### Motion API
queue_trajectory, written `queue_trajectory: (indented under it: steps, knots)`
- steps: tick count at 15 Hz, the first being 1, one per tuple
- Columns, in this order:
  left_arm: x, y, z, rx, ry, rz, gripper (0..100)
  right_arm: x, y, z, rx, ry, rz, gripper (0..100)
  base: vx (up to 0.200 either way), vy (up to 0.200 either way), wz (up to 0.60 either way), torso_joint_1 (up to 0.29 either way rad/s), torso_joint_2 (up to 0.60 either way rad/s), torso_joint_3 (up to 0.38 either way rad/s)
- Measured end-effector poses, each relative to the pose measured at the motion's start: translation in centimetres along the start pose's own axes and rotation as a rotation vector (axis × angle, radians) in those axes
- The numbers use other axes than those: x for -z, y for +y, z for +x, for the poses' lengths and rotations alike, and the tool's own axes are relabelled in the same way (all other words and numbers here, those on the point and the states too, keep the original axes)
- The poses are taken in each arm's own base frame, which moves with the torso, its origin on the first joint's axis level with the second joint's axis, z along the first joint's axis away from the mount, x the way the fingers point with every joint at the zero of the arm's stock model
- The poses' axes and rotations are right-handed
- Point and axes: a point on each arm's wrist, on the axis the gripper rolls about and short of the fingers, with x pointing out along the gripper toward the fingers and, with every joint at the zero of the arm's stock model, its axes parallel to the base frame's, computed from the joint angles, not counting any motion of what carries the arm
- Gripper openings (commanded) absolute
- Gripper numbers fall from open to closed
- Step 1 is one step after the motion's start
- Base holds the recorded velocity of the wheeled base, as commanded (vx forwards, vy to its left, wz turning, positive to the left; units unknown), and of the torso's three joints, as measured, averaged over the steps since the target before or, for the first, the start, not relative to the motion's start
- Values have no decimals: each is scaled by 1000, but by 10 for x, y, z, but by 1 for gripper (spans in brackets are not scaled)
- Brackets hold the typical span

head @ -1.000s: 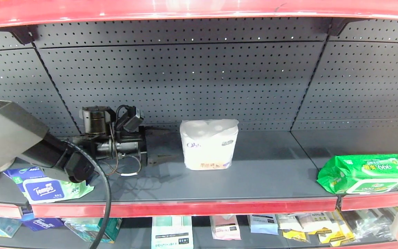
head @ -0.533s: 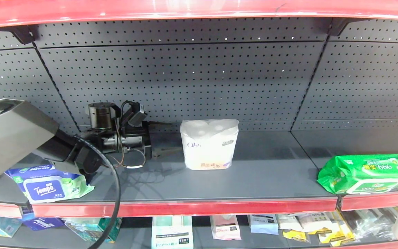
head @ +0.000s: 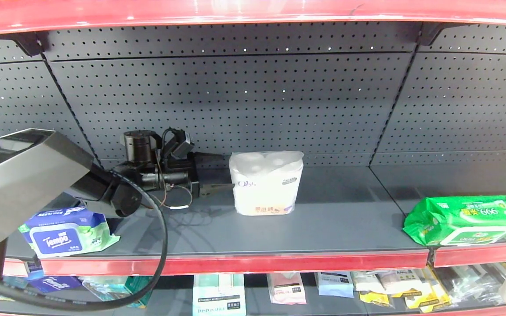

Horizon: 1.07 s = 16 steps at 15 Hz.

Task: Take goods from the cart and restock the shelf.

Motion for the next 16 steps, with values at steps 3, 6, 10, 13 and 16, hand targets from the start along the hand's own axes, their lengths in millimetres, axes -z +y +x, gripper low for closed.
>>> queue_trajectory:
  steps: [3,6,10,13,16]
  knots:
    - [1,6,7,3,-10,15,100,1,0,1,-1,6,0,0,0,0,0,0,0,0]
    - [-2,2,22,36,-22,-5,100,3,1,1,-3,15,-2,0,0,0,0,0,0,0]
    - [-6,4,34,52,-40,10,100,4,1,2,-4,18,-2,0,0,0,0,0,0,0]
    - [-8,2,46,66,-50,19,100,4,1,2,-4,20,-3,0,0,0,0,0,0,0]
    - [-4,-2,56,72,-43,10,100,4,1,2,-4,21,-3,0,0,0,0,0,0,0]
